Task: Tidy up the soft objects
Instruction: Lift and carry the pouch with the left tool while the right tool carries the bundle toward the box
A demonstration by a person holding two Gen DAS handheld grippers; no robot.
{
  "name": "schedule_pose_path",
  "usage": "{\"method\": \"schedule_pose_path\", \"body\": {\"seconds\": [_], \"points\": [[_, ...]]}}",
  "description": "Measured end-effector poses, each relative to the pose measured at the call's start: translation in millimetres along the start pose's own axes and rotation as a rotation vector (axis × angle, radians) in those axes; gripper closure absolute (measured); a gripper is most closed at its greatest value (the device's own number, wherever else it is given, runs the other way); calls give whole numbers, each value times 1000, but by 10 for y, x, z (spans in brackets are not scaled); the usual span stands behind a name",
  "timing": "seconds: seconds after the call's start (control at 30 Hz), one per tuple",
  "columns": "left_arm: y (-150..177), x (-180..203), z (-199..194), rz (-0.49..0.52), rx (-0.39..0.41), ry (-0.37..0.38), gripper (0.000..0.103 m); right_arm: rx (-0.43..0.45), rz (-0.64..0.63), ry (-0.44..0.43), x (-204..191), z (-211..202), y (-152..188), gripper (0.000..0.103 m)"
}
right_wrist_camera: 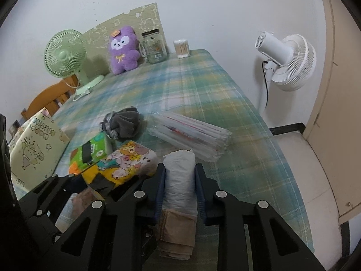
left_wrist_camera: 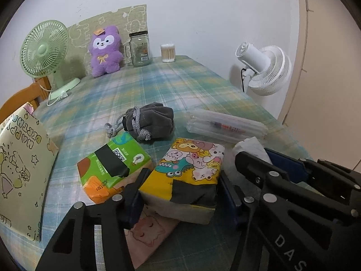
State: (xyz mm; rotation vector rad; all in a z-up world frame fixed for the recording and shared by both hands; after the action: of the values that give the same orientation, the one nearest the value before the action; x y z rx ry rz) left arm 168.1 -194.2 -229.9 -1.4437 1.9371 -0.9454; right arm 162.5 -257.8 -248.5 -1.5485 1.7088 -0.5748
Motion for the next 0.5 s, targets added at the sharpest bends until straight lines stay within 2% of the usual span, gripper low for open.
{"method": "schedule_pose_path", "body": {"seconds": [0.27,0.5], "points": [[-150,-17,-173,1,31,6,47,35,0,15,-58,-152,-154,75],[-381,-62,-411,7,76,-17,47,90,-1,41,-121,-368,-397,75]]}}
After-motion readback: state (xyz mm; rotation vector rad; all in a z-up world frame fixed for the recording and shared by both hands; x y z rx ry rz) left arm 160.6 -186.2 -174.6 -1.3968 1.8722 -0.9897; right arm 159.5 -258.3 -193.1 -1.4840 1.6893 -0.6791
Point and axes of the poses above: each gripper's, at about its wrist camera, not at the fingertips, and z roughly the way its jaws point, x to its right, y to its underside, the point moved 10 cm from there along z, roughly the way its jaws point, and after that the axes turned 6 degrees about x, right-handed, at the moved point
